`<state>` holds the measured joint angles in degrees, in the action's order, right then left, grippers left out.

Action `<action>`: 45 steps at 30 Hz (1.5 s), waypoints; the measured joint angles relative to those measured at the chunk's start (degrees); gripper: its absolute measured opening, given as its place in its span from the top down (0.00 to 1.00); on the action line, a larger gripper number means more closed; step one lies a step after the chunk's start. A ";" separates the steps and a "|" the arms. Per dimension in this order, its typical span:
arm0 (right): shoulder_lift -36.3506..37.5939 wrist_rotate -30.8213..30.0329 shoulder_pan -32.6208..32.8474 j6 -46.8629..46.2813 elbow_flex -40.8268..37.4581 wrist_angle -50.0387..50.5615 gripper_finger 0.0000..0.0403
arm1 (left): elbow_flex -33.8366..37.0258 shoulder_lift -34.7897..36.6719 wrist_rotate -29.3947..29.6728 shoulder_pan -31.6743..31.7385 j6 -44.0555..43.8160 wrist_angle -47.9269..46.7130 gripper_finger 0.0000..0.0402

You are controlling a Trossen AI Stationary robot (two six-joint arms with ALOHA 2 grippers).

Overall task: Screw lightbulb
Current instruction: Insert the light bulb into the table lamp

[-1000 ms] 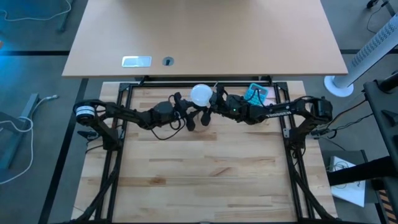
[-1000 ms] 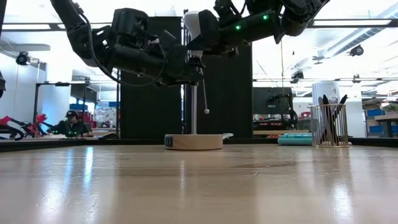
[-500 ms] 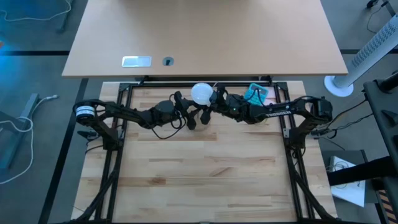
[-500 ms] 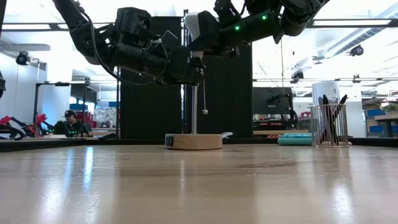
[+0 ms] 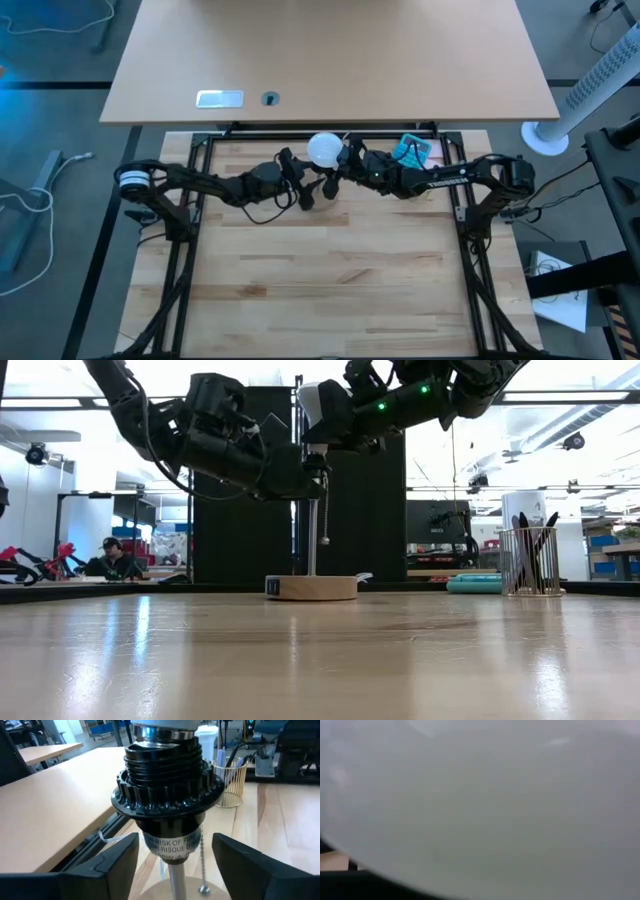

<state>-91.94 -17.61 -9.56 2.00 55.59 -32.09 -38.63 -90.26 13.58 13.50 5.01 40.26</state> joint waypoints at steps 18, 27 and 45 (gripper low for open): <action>-0.13 2.67 -0.29 -0.02 -0.17 2.40 0.61 | -0.70 19.06 -19.59 8.18 8.17 -17.39 0.28; -0.11 2.69 -0.26 -0.04 0.71 2.28 0.60 | -5.68 14.41 -30.81 11.95 7.59 -15.92 0.28; -0.02 2.86 -0.26 0.92 1.90 5.79 0.56 | -9.12 12.88 -35.61 12.02 8.00 -16.84 0.28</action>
<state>-91.96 -14.74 -9.82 2.92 57.49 -26.30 -47.75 -77.39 -22.02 25.52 13.02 23.42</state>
